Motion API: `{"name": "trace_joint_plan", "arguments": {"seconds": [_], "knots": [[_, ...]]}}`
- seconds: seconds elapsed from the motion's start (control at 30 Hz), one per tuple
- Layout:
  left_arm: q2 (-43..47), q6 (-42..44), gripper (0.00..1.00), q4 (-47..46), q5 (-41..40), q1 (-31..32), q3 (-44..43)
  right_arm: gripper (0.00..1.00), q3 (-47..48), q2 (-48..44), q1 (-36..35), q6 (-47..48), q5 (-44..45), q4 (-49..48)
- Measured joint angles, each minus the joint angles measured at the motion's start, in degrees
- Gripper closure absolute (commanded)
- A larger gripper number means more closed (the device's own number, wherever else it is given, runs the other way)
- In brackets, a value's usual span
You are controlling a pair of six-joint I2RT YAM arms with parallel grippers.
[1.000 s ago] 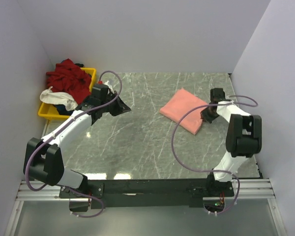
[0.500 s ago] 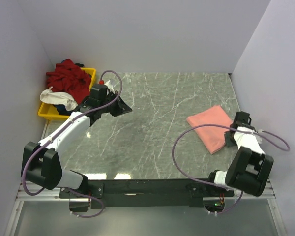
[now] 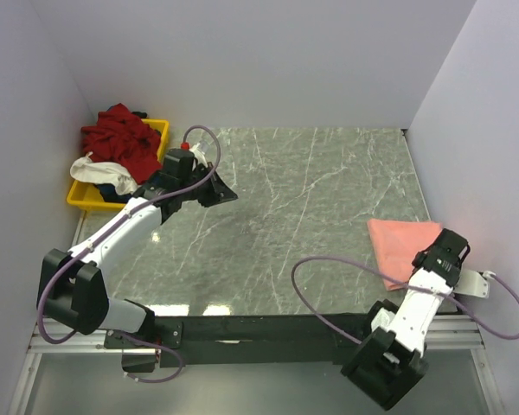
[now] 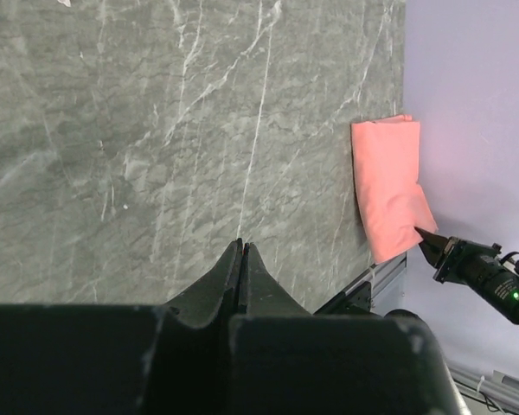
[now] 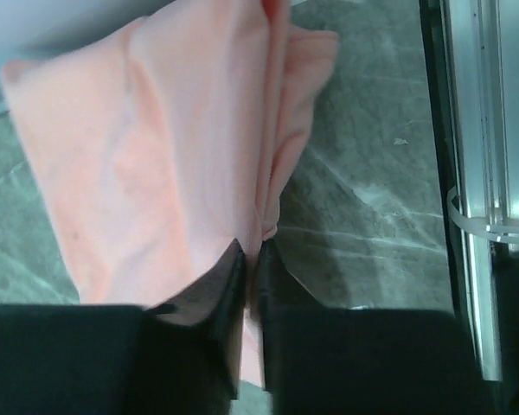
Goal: Fold and stack the t-shirts
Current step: Neatly place the folded tshirt to the corner, then reset both grippers
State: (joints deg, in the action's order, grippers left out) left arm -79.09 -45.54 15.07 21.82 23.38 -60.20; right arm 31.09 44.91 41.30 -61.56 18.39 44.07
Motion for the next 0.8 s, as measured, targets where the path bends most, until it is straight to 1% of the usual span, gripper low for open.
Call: {"name": "trace_joint_plan", "arguments": {"seconds": [0.07,0.1,0.13,0.23,0.33,0.4,0.5,0.57,0.67,0.7,0.8], "knots": [[0.4,-0.2,0.99,-0.2,0.0,0.2,0.2,0.5,0.0,-2.8,0.1,1.0,-0.6,0.8],[0.6,-0.2,0.99,-0.3,0.0,0.3,0.5,0.2,0.0,-3.5,0.1,1.6,-0.9,1.0],[1.1,-0.2,0.99,-0.4,0.0,0.4,0.9,0.16,0.0,-3.8,0.1,2.0,-1.3,1.2],[2.4,-0.2,0.99,-0.3,-0.1,0.5,2.0,0.15,0.7,-2.9,0.1,4.5,-2.8,2.4],[3.7,-0.2,0.99,-0.1,-0.1,0.5,2.8,0.14,3.3,0.9,0.1,6.4,-3.9,3.8],[4.5,-0.2,0.99,0.1,-0.2,0.5,2.8,0.15,5.1,4.4,0.1,8.5,-5.6,3.1],[5.4,-0.2,0.98,0.0,-0.3,0.5,2.8,0.14,5.4,7.7,-0.2,12.7,-11.8,-0.1],[5.6,-0.2,0.98,0.0,-0.3,0.5,2.8,0.14,5.3,8.8,-2.1,14.9,-15.4,-2.6],[5.7,-0.2,0.97,0.0,-0.7,0.4,2.9,0.14,5.3,9.2,-10.4,16.8,-18.4,-7.2],[5.8,-0.2,0.96,0.0,-0.9,0.4,3.0,0.14,5.3,9.2,-14.9,17.0,-18.5,-9.0],[6.7,-0.2,0.94,0.2,-1.8,0.3,4.0,0.13,5.4,9.7,-25.5,16.9,-19.3,-13.5]]}}
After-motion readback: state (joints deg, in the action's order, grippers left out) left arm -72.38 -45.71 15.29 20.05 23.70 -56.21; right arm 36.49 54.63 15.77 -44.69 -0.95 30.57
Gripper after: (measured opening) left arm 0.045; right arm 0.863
